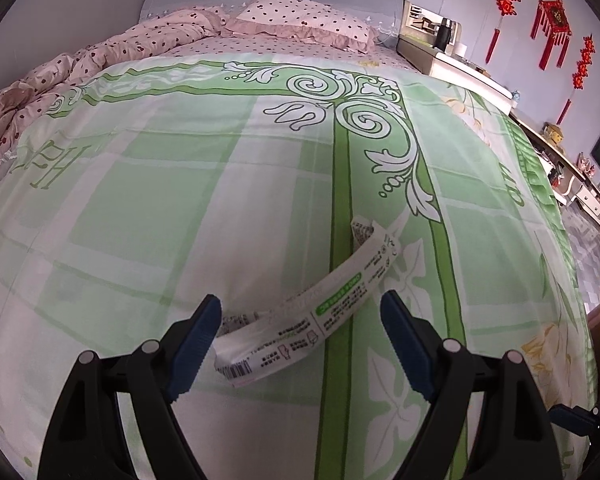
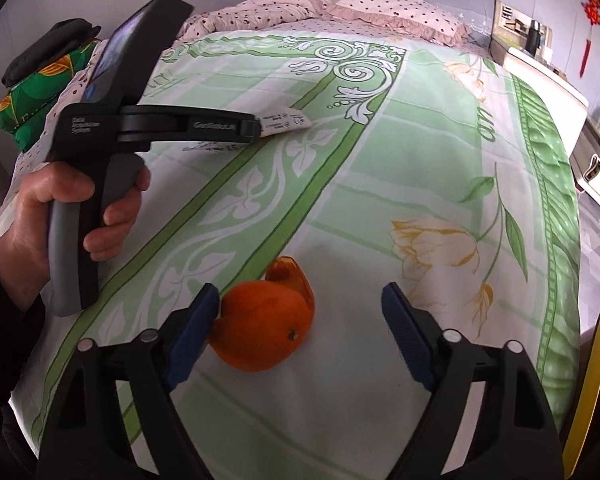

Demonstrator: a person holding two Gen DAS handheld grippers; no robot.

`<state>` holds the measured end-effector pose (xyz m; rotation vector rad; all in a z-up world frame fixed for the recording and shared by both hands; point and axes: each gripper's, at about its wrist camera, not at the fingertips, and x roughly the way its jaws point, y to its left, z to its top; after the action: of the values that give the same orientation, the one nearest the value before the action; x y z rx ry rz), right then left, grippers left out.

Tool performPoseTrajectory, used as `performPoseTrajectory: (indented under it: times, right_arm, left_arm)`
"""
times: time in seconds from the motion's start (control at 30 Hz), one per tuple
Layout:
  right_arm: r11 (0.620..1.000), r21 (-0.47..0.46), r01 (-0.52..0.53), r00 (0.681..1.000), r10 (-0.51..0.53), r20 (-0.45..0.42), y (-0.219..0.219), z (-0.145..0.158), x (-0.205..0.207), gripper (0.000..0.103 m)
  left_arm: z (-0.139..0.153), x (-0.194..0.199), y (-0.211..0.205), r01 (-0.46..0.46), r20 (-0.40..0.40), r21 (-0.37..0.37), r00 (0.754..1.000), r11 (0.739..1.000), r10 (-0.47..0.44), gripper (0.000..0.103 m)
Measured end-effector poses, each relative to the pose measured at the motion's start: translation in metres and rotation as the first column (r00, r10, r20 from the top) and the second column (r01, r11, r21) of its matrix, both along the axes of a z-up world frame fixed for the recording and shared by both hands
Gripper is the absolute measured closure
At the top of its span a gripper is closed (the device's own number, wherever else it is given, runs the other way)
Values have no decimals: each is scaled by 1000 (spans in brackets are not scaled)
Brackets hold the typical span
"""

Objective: Collect trash
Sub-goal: 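Grasp the white wrapper strip with the left tool while the right tool grasps the orange peel, then carry the wrapper strip and orange peel in both tools over the bin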

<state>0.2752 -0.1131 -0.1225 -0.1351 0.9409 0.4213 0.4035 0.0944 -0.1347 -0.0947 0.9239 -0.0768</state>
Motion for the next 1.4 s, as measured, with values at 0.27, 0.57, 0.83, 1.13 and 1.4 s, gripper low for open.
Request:
performPoseTrajectory:
  times: [0.27,0.57,0.83,1.13,1.4]
  right_arm:
    - [999,16,-49,998,49,-50,6,-8,2,50]
    - [997,65,-48,996,53,-74,2,-2,-1,70]
    - [993,116,-20,999,25,-44,-13,21,-11,71]
    - [988,149,46,999,-42,-29,-38,49,-26,71]
    - [979,165,123,992,-121,-21,-76,72,-43,71]
  left_arm:
    - [-14,16,-23,54,-28,92,998,994,-52,72]
    - [0,5,-24,36,15,116,999,993,-38,79]
    - [30,-22,-16,20,56,91,998,996,-25,79]
    - [53,-61,-7,-1,58,33,998,999,0,79]
    - [62,-91,-24,23,64,-4,998,1000,-23,79]
